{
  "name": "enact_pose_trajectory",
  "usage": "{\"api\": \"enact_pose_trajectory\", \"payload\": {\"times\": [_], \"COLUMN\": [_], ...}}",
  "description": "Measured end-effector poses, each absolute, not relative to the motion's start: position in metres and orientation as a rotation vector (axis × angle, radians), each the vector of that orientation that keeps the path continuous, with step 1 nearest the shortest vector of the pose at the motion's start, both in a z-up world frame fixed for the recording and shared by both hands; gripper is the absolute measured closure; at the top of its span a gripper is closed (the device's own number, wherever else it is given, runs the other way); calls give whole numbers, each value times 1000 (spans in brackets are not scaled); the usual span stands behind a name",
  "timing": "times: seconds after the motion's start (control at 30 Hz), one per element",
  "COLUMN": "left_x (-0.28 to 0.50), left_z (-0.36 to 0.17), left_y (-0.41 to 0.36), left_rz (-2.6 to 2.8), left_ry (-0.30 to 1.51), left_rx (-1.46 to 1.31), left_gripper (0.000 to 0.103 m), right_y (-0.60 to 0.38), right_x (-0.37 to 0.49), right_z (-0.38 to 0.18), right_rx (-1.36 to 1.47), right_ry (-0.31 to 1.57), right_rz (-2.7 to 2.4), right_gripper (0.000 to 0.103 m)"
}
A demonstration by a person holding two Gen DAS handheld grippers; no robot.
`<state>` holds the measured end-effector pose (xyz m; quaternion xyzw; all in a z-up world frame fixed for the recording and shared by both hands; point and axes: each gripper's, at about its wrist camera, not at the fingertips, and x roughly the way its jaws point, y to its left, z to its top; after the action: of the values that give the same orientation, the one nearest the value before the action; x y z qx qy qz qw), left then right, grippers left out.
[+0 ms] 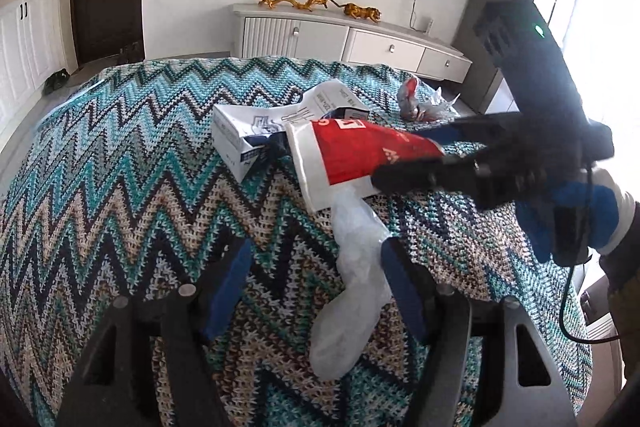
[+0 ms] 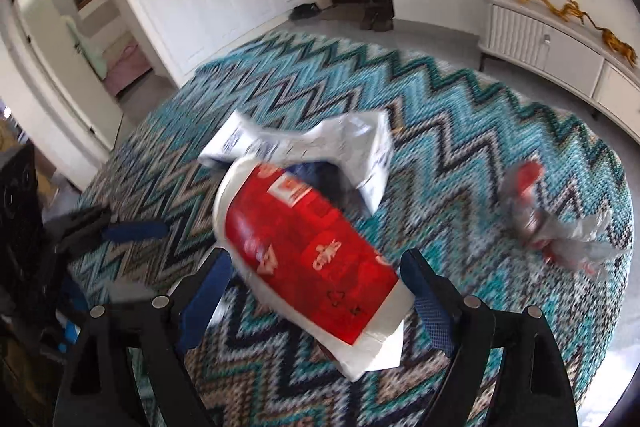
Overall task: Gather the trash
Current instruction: 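Grasp the red-and-white carton with the right gripper while the left grasps the white tissue, then carry carton and tissue over the bin and open both grippers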
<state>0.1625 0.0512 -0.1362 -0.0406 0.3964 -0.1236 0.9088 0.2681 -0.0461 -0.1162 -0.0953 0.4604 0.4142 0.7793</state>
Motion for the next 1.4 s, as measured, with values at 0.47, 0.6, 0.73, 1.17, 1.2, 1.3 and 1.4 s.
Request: {"api": "enact_pose_trajectory", "payload": {"times": [0.47, 0.6, 0.73, 1.17, 1.2, 1.3, 1.4], "left_x": [139, 129, 123, 138, 143, 159, 160], "left_z": [-135, -136, -133, -124, -127, -139, -143], "left_y": [69, 76, 79, 42, 39, 36, 36], "left_rz": [-257, -265, -296, -342, -335, -317, -318], "left_ry": [835, 842, 850, 838, 856, 919, 926], "left_rx": [-95, -119, -159, -78, -70, -82, -97], "left_gripper": [91, 93, 92, 50, 50, 74, 79], "right_y": [-27, -20, -35, -108, -111, -124, -137], "right_x": [248, 249, 238, 167, 162, 142, 126], "right_z": [-122, -130, -124, -92, -90, -86, -82], "right_rx": [-316, -312, -276, -84, -77, -57, -33], "right_ry": [990, 1007, 994, 914, 912, 901, 884], "right_rz": [835, 789, 731, 607, 603, 584, 562], "right_gripper": [24, 43, 60, 60, 60, 60, 60]}}
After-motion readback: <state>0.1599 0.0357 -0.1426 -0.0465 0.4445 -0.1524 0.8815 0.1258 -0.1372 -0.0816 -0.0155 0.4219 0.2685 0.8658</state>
